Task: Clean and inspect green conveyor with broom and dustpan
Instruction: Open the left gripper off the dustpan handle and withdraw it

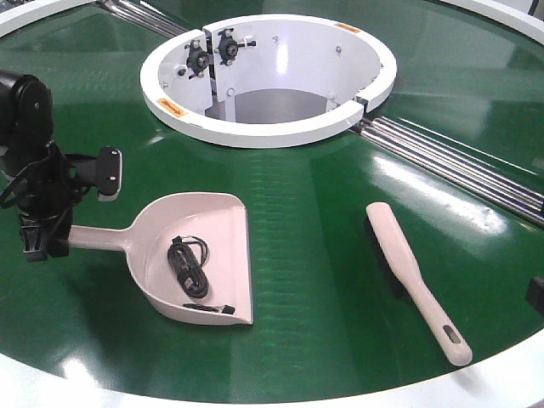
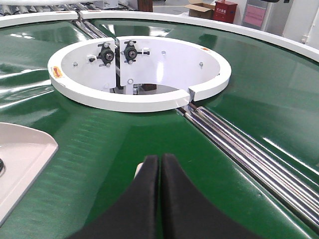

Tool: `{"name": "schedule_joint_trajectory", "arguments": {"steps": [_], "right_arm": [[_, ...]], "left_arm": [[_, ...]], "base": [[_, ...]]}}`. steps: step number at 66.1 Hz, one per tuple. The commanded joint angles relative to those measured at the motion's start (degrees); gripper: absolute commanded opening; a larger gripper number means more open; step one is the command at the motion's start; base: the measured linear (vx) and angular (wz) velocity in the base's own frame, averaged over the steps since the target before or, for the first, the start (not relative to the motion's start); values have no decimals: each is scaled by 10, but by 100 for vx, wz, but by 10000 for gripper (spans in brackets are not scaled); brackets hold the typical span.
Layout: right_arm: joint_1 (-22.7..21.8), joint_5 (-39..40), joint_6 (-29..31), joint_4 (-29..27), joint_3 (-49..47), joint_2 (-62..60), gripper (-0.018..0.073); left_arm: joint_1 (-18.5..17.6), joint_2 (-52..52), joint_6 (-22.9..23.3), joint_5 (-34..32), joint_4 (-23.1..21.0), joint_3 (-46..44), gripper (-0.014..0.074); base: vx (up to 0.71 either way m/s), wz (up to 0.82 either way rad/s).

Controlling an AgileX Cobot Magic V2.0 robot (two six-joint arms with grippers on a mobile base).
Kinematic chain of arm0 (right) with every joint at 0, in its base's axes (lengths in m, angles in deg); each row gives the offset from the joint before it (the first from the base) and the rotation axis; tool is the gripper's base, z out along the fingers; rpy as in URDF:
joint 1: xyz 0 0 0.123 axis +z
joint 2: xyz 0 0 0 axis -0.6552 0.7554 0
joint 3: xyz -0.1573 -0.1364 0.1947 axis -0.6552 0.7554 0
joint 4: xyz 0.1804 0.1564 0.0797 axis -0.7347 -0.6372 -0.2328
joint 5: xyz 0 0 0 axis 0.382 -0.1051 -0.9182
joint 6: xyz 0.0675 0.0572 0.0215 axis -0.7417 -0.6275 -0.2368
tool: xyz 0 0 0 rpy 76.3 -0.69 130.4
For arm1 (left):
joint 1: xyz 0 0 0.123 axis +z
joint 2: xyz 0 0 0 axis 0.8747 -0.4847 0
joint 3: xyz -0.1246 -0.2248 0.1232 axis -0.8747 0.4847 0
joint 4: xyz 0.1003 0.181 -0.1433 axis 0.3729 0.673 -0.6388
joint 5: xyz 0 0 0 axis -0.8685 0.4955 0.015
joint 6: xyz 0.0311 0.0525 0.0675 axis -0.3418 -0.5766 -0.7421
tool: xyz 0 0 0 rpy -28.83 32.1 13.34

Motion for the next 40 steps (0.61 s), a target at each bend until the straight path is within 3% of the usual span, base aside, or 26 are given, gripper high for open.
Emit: {"name": "schedule_joint_trajectory", "arguments": {"steps": [1,10,17,31,40], "right_arm": [[-2,39,7,1,-14,1,-8],[-2,39,7,1,-14,1,-8],[-2,39,7,1,-14,1,-8],[-2,50,7,2,-14,1,-7],[-2,82,7,2,-14,1,-4]], "left_arm": [[-4,35,12,-1,-3,-16,554],[-4,35,20,1,-3,-16,652],[-4,44,79,0,-3,-17,651],[-4,118,238,-28,-4,-17,561],[-4,174,293,-93,-3,-17,462]], "base": [[0,0],[0,0],[0,0],[0,0],[0,0]]}}
